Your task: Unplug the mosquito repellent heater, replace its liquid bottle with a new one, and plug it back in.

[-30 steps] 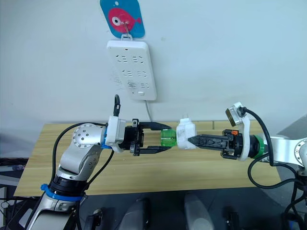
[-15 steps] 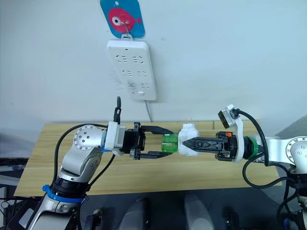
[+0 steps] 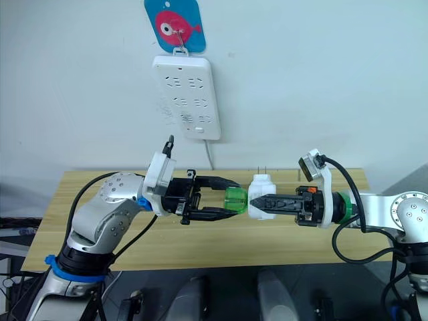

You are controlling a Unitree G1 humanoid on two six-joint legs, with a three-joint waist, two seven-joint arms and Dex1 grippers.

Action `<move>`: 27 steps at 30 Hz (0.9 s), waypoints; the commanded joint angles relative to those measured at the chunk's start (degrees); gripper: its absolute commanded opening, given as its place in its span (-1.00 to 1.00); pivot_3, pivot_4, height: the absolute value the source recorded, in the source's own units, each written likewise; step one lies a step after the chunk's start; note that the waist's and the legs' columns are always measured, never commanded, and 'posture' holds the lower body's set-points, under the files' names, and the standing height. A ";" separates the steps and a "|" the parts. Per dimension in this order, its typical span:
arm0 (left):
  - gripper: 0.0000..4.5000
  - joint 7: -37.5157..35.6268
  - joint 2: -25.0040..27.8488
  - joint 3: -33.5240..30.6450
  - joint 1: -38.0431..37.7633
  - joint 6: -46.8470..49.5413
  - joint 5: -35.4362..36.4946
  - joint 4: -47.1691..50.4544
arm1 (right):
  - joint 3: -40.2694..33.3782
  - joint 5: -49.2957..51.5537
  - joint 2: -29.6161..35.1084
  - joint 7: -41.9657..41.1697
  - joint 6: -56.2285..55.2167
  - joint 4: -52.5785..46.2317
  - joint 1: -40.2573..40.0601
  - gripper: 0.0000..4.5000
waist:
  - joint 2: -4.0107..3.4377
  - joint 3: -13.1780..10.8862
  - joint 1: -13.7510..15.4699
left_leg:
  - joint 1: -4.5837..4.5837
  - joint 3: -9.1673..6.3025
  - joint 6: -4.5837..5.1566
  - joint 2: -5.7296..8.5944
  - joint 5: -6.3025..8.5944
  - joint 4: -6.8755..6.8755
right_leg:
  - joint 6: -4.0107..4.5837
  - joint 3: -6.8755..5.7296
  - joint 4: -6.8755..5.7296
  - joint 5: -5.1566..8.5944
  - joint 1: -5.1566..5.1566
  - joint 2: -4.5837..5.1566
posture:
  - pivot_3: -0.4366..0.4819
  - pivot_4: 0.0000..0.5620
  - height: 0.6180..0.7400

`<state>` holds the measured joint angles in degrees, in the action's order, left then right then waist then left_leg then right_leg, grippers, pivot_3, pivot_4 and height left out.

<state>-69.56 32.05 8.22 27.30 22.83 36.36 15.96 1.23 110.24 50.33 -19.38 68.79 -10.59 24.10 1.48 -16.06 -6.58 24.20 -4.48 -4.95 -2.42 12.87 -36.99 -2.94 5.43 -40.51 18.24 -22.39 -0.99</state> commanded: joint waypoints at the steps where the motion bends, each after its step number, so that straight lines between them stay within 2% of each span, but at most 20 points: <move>1: 0.00 -0.26 0.38 0.35 0.15 1.49 0.06 0.38 | -1.31 2.49 -0.70 -1.44 -0.99 -4.51 1.10 0.37 | 0.00 0.00 0.01 | 0.00 0.00 0.00 0.00 0.00 0.00 | 0.00 0.00 0.00 0.00 0.00 0.00 | -0.42 -0.17 0.82; 6: 0.00 0.72 0.67 -0.14 0.90 6.07 2.52 0.26 | -1.39 2.49 -0.83 -1.48 -1.43 -5.28 1.13 0.37 | 0.00 0.00 0.04 | 0.00 0.00 0.00 0.00 0.00 0.00 | 0.00 0.00 0.01 0.00 0.00 0.00 | -0.42 -0.18 0.82; 10: 0.00 3.78 2.12 -2.54 3.47 22.58 12.68 -1.00 | -1.61 1.00 -0.93 -2.56 -1.08 -5.92 1.38 0.37 | 0.00 0.00 0.01 | 0.00 -0.01 0.00 -0.01 0.00 0.00 | 0.00 -0.01 0.00 0.00 0.00 0.00 | -0.42 -0.20 0.82; 12: 0.00 4.23 2.70 -3.67 4.73 27.89 16.19 -2.18 | -1.67 0.30 -1.01 -3.05 -1.00 -6.36 1.28 0.37 | 0.00 0.00 0.02 | 0.00 -0.01 0.00 -0.01 0.00 0.00 | -0.01 -0.01 0.00 0.01 0.00 0.00 | -0.42 -0.20 0.82; 27: 0.00 5.72 2.90 -6.81 7.08 38.85 22.32 -4.26 | -1.97 -1.20 -0.99 -4.26 -1.37 -8.37 0.05 0.37 | 0.00 0.00 0.03 | 0.00 -0.01 -0.01 -0.01 0.00 0.00 | -0.01 -0.01 0.01 0.01 -0.01 0.00 | -0.42 -0.21 0.82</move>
<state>-63.19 34.68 3.00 34.13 61.02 57.12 11.85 1.17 106.84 49.33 -19.83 67.11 -15.38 23.86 1.48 -16.05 -6.55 24.20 -4.49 -4.95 -2.44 12.87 -36.98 -2.95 5.42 -40.50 18.25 -22.40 -0.98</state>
